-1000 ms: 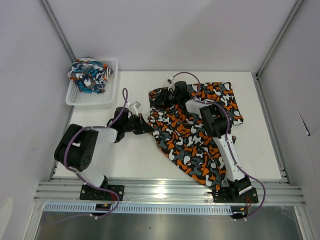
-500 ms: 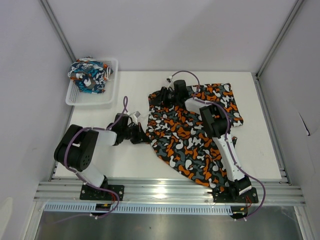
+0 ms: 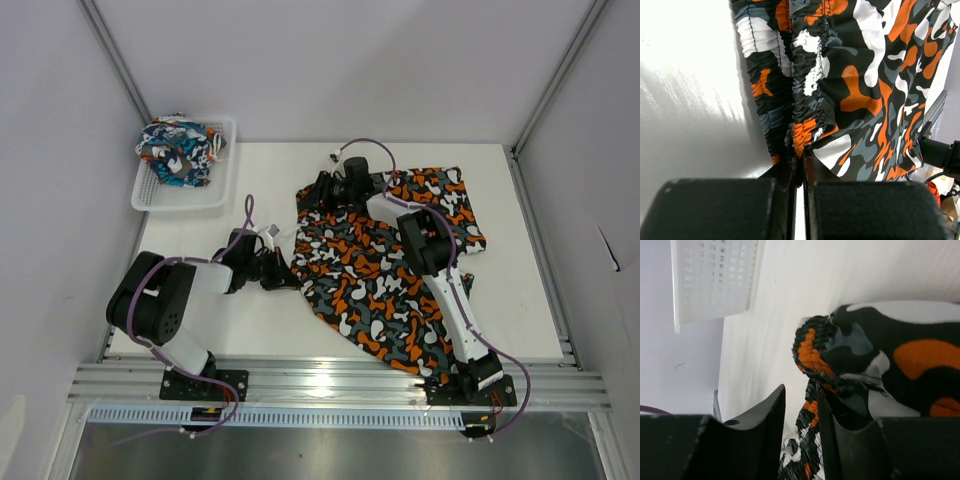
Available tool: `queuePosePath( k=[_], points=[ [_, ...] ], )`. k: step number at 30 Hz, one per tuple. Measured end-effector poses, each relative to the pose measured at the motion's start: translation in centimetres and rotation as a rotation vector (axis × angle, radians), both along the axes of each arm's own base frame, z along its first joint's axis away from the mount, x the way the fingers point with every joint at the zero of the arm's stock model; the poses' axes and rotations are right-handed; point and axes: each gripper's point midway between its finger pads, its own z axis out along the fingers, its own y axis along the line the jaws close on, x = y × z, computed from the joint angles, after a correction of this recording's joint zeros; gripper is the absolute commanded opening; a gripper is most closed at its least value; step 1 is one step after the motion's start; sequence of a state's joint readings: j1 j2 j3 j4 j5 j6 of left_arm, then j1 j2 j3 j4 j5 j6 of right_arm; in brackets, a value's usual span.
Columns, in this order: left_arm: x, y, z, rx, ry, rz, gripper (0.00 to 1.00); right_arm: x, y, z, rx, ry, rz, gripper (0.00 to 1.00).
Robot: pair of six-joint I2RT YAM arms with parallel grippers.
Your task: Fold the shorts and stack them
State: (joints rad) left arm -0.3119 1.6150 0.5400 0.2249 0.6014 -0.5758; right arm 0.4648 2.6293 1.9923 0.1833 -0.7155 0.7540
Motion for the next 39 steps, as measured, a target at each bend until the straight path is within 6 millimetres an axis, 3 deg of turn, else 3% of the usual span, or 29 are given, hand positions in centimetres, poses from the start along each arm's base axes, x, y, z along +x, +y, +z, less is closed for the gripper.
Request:
queuePosePath(
  k=[7, 10, 16, 18, 19, 23, 27, 30, 39],
  points=[
    [0.0, -0.1, 0.0, -0.01, 0.002, 0.007, 0.0, 0.2, 0.6, 0.9, 0.015, -0.04, 0.02, 0.62],
    [-0.1, -0.1, 0.1, -0.012, 0.004, 0.01, 0.0, 0.2, 0.6, 1.7, -0.008, -0.075, 0.019, 0.63],
    [-0.8, -0.3, 0.1, 0.008, 0.006, 0.004, 0.0, -0.2, -1.3, 3.8, -0.144, -0.164, -0.041, 0.69],
    [-1.0, -0.2, 0.1, 0.019, 0.008, 0.004, 0.0, 0.2, -1.9, 4.7, -0.197, -0.204, -0.073, 0.87],
    [-1.1, -0.1, 0.1, 0.024, 0.008, 0.007, 0.0, 0.4, -2.2, 5.1, -0.233, -0.227, -0.091, 0.91],
    [-1.3, 0.0, 0.1, 0.033, 0.009, 0.012, 0.0, 1.2, -2.2, 6.4, -0.413, -0.328, -0.143, 0.92],
    [-1.4, 0.1, 0.1, 0.037, 0.005, 0.014, 0.0, 0.8, -0.4, 8.0, -0.519, -0.402, -0.144, 0.9],
    [-1.4, 0.1, 0.1, 0.04, -0.005, 0.015, 0.0, -0.3, 0.8, 7.5, -0.569, -0.42, -0.122, 0.89],
    [-1.8, -0.5, 0.2, 0.069, -0.037, 0.004, 0.0, -1.8, -0.3, 0.8, -0.784, -0.353, -0.11, 0.91]
  ],
)
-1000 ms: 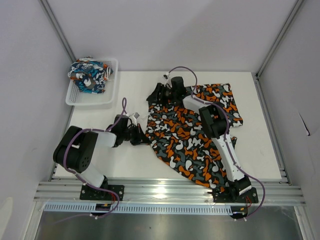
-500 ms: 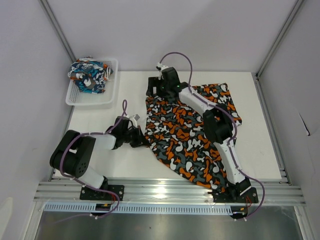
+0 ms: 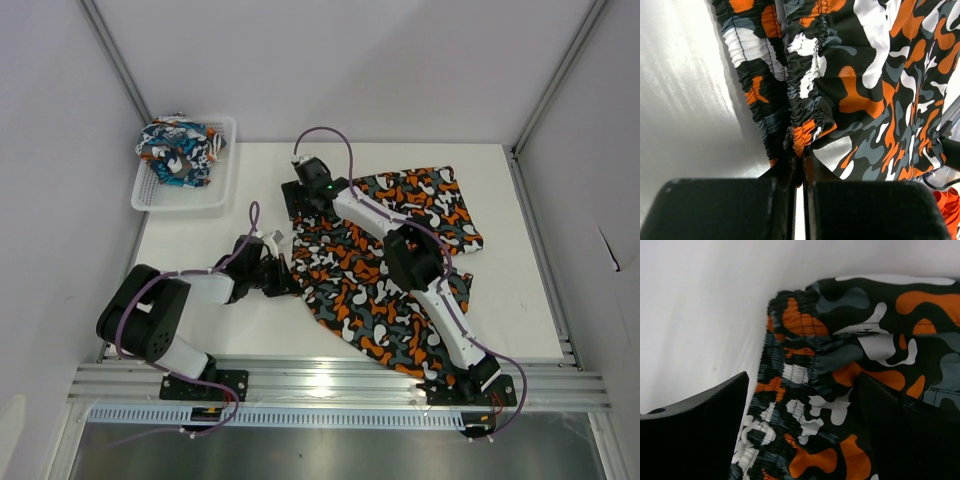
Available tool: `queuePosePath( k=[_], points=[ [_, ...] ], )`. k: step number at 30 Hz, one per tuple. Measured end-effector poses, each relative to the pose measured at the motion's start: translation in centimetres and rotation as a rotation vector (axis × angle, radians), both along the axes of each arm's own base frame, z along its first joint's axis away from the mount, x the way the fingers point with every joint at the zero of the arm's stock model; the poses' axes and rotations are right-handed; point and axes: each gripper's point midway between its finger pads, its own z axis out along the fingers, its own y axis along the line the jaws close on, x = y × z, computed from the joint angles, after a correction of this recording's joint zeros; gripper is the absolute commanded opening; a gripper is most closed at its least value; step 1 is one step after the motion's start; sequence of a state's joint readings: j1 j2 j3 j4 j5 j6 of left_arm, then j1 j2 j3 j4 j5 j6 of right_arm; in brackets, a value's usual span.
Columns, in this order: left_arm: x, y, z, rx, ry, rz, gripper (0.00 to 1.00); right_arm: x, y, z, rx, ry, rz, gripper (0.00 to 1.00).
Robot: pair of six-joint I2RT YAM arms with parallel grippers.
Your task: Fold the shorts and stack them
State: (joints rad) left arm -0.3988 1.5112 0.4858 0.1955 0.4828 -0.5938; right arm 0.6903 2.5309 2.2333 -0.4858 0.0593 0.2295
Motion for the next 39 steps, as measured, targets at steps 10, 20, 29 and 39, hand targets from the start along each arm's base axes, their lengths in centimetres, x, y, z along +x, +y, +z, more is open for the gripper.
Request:
queuePosePath(
  k=[10, 20, 29, 39],
  points=[
    [-0.2, -0.5, 0.0, 0.01, -0.014, -0.013, 0.0, -0.5, -0.4, -1.1, -0.064, 0.001, -0.02, 0.84],
    [-0.5, -1.0, 0.0, 0.033, -0.038, -0.022, 0.0, -2.0, 0.7, -1.7, -0.145, -0.031, -0.009, 0.79],
    [-0.7, -1.0, 0.0, 0.034, -0.047, -0.02, 0.0, -3.0, 1.7, -1.6, -0.205, -0.076, -0.004, 0.45],
    [-1.9, -0.9, 0.0, 0.034, -0.097, 0.001, 0.0, -2.6, 1.2, -1.7, -0.209, -0.078, -0.037, 0.37]
  ],
)
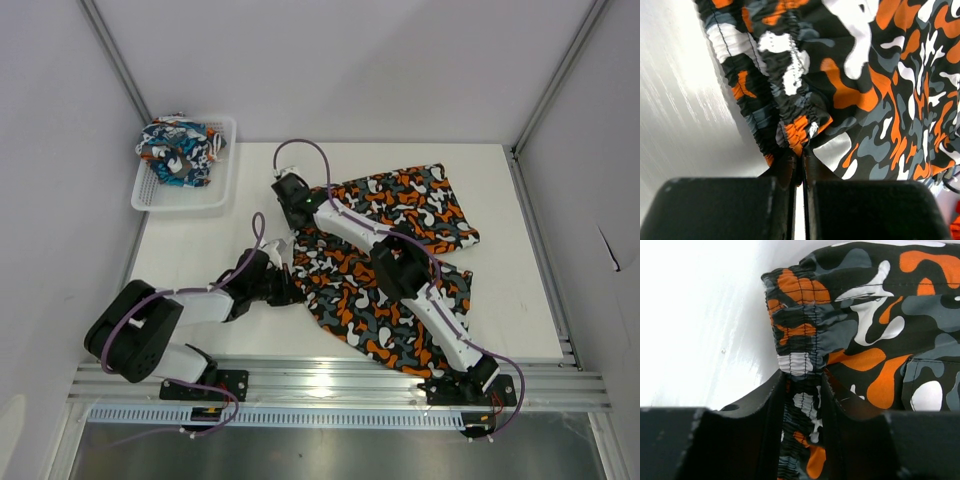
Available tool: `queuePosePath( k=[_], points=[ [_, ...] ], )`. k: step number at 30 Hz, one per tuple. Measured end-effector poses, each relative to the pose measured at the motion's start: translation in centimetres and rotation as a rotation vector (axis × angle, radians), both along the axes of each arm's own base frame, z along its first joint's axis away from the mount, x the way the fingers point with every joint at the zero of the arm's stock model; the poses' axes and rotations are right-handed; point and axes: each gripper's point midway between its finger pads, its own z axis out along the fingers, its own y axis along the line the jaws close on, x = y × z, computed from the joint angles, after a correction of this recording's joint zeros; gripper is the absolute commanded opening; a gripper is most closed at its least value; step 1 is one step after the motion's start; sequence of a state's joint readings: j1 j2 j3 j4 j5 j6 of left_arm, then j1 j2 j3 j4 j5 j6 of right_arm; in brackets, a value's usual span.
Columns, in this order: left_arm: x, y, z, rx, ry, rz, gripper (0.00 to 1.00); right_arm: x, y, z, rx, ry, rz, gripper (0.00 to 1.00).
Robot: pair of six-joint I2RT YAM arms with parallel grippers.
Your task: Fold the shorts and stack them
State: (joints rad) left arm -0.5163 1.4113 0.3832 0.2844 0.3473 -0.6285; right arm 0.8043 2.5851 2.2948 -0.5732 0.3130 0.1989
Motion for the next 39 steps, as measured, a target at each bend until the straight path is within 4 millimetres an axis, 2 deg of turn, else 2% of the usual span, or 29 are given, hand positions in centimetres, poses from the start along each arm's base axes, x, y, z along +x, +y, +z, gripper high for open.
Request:
queuePosePath(
  k=[3, 10, 16, 18, 21, 23, 27, 30, 33, 36, 39],
  points=[
    [-0.1, 0.0, 0.0, 0.0, -0.016, 0.013, 0.0, 0.5, -0.1, 0.1, 0.011, -0.002, -0.014, 0.43],
    [-0.1, -0.2, 0.0, -0.002, -0.016, 0.027, 0.0, 2.5, -0.8, 0.0, 0.04, -0.016, -0.058, 0.45],
    [0.2, -0.3, -0.1, -0.006, -0.006, 0.042, 0.0, 4.1, -1.4, 0.1, 0.092, -0.015, -0.084, 0.61],
    [0.4, -0.4, 0.0, -0.004, 0.002, 0.043, 0.0, 4.7, -1.5, 0.2, 0.116, -0.016, -0.09, 0.69],
    [0.5, -0.6, 0.0, 0.004, 0.014, 0.043, 0.0, 5.7, -2.0, 0.5, 0.15, -0.018, -0.099, 0.74],
    [0.5, -0.6, 0.0, 0.01, 0.023, 0.044, 0.0, 6.3, -2.3, 0.7, 0.176, -0.016, -0.096, 0.82],
    [0.7, -0.2, 0.0, 0.021, 0.04, 0.055, 0.0, 7.1, -3.0, 1.4, 0.225, -0.007, -0.083, 0.89],
    [1.1, 0.4, 0.0, 0.022, 0.061, 0.076, 0.0, 7.5, -3.8, 3.2, 0.265, -0.007, -0.071, 0.89],
    [1.3, 1.0, -0.1, 0.018, 0.076, 0.093, 0.0, 7.9, -4.7, 6.9, 0.311, -0.037, -0.067, 0.87],
    [1.3, 1.1, -0.1, 0.016, 0.081, 0.094, 0.0, 7.6, -6.9, 11.1, 0.34, -0.071, -0.081, 0.85],
    [1.3, 1.1, -0.1, 0.017, 0.085, 0.095, 0.0, 6.9, -10.4, 15.6, 0.372, -0.12, -0.115, 0.85]
  ],
)
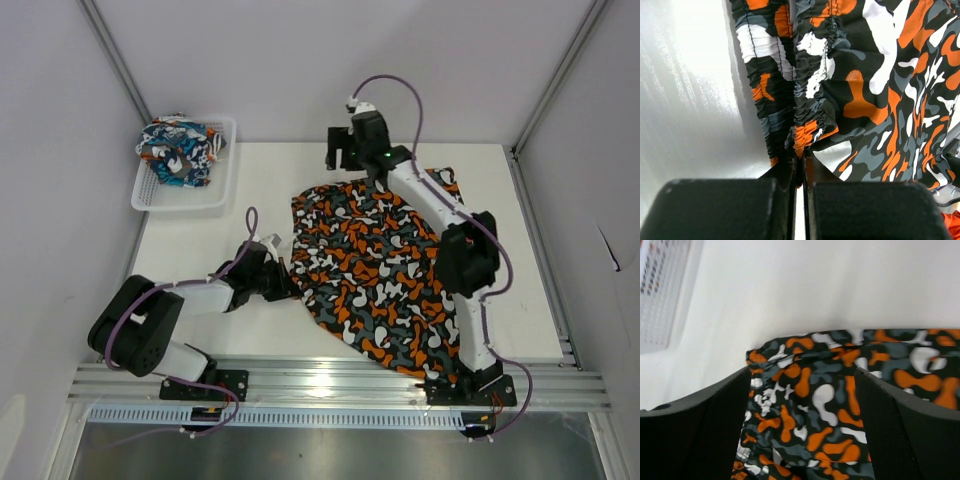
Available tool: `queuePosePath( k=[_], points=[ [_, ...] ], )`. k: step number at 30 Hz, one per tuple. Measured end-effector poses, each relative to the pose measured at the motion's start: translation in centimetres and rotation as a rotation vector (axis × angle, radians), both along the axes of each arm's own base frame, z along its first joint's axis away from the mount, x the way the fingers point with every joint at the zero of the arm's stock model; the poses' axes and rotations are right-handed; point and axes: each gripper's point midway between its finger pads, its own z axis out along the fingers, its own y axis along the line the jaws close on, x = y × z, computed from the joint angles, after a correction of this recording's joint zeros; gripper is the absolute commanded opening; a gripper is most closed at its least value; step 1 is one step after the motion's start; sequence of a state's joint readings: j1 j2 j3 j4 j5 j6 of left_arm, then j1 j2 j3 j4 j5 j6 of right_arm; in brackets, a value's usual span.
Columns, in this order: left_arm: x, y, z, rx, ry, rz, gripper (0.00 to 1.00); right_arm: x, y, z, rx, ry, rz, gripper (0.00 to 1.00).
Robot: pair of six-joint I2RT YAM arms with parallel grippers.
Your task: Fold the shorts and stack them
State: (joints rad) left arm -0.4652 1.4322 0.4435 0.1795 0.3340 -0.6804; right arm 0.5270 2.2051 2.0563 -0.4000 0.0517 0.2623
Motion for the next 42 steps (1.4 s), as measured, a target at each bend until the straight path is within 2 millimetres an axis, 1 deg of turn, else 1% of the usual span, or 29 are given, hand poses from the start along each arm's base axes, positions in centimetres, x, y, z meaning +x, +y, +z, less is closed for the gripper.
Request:
queuePosePath(
  k=[2, 3, 4, 6, 8, 9, 12, 15, 17, 19, 21, 23, 25, 26, 27, 29, 31, 34, 35, 36, 37, 39, 40, 42],
  points=[
    [0.0, 0.1, 0.0, -0.003, 0.004, 0.001, 0.0, -0.2, -2.9, 2.4, 0.016, -0.03, -0.041, 0.84],
    [0.0, 0.1, 0.0, -0.004, 0.006, 0.002, 0.0, -0.5, -4.2, 2.9, 0.016, -0.031, -0.059, 0.83],
    [0.0, 0.2, 0.0, -0.004, 0.009, 0.004, 0.0, -0.8, -5.9, 3.3, 0.012, -0.032, -0.087, 0.82],
    [0.0, 0.4, 0.0, -0.003, 0.012, 0.008, 0.0, -1.4, -8.8, 3.5, -0.002, -0.025, -0.138, 0.82],
    [0.1, 0.7, 0.0, -0.001, 0.015, 0.014, 0.0, -2.9, -11.6, 2.4, -0.036, 0.014, -0.188, 0.8],
    [0.2, 1.0, 0.0, 0.0, 0.017, 0.021, 0.0, -3.9, -12.6, 1.8, -0.05, 0.036, -0.206, 0.79],
    [0.5, 1.9, 0.0, 0.011, 0.018, 0.041, 0.0, -6.9, -14.9, 0.0, -0.082, 0.112, -0.238, 0.73],
    [0.6, 2.6, 0.1, 0.022, 0.02, 0.054, 0.0, -9.7, -17.5, -1.2, -0.089, 0.164, -0.283, 0.67],
    [0.7, 3.2, 0.0, 0.031, 0.02, 0.064, 0.0, -10.8, -19.5, -1.8, -0.086, 0.191, -0.326, 0.65],
    [0.9, 3.9, 0.0, 0.035, 0.024, 0.08, 0.0, -11.3, -20.8, -2.4, -0.082, 0.21, -0.359, 0.65],
    [1.2, 4.6, 0.0, 0.034, 0.03, 0.098, 0.0, -11.6, -22.0, -3.4, -0.083, 0.238, -0.387, 0.66],
    [1.4, 5.3, 0.0, 0.034, 0.034, 0.116, 0.0, -12.6, -22.0, -4.7, -0.079, 0.272, -0.384, 0.66],
    [1.8, 6.1, 0.1, 0.037, 0.042, 0.141, 0.0, -14.2, -21.5, -5.8, -0.074, 0.308, -0.364, 0.67],
    [2.1, 6.7, 0.1, 0.04, 0.044, 0.16, 0.0, -15.3, -21.2, -6.2, -0.07, 0.323, -0.354, 0.68],
    [2.4, 7.2, 0.1, 0.042, 0.047, 0.177, 0.0, -16.8, -20.7, -6.4, -0.066, 0.339, -0.337, 0.69],
    [3.0, 8.2, 0.0, 0.043, 0.049, 0.212, 0.0, -19.1, -19.7, -5.9, -0.051, 0.332, -0.308, 0.7],
    [3.5, 8.8, 0.0, 0.044, 0.051, 0.234, 0.0, -21.8, -18.4, -4.2, -0.019, 0.294, -0.263, 0.7],
    [4.0, 9.0, 0.0, 0.039, 0.056, 0.24, 0.0, -25.0, -16.2, -1.3, 0.029, 0.211, -0.184, 0.7],
    [4.1, 9.0, 0.1, 0.038, 0.056, 0.239, 0.0, -26.1, -15.6, -0.8, 0.038, 0.196, -0.158, 0.7],
    [4.2, 9.0, 0.0, 0.035, 0.058, 0.238, 0.0, -27.1, -14.8, -0.7, 0.043, 0.191, -0.133, 0.7],
    [4.2, 9.0, 0.0, 0.033, 0.059, 0.239, 0.0, -27.9, -14.0, -1.0, 0.04, 0.194, -0.109, 0.69],
    [4.2, 9.0, 0.1, 0.03, 0.059, 0.239, 0.0, -29.8, -12.8, -2.7, 0.019, 0.232, -0.07, 0.68],
    [4.2, 9.0, 0.1, 0.029, 0.059, 0.239, 0.0, -30.7, -12.6, -4.2, -0.002, 0.263, -0.063, 0.68],
    [4.2, 9.1, 0.1, 0.029, 0.059, 0.239, 0.0, -32.0, -13.1, -7.3, -0.054, 0.333, -0.075, 0.67]
  ],
)
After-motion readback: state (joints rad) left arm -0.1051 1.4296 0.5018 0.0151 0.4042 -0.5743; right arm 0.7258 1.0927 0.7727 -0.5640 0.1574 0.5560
